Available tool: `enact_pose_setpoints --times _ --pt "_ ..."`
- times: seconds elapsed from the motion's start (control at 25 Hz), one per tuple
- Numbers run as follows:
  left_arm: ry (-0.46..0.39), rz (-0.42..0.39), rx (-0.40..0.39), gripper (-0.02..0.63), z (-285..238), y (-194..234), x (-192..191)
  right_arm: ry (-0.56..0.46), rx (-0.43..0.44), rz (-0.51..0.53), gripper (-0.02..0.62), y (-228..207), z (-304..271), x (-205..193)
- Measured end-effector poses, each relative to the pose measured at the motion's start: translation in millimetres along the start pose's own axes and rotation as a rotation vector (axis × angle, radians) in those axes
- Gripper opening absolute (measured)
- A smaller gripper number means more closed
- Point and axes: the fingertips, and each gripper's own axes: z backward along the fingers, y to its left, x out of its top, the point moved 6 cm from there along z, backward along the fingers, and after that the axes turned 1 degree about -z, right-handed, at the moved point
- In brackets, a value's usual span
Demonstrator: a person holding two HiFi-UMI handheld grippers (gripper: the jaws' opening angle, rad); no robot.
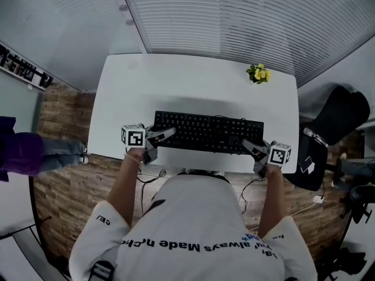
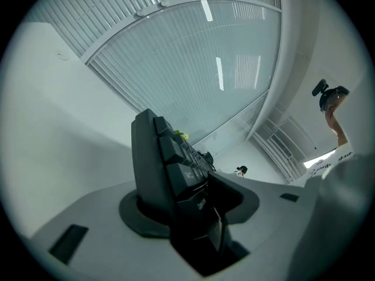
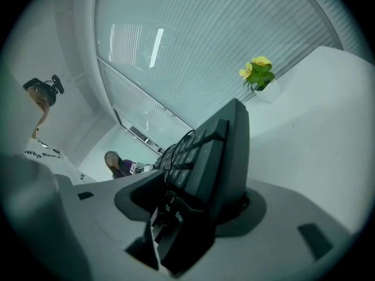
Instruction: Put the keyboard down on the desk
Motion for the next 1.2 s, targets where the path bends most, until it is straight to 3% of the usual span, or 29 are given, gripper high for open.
enact_pose_setpoints --times 1.2 --pt "-0.031 -0.092 0.293 0.33 -6 38 -23 -0.024 -0.226 0.043 0.409 -35 -16 -16"
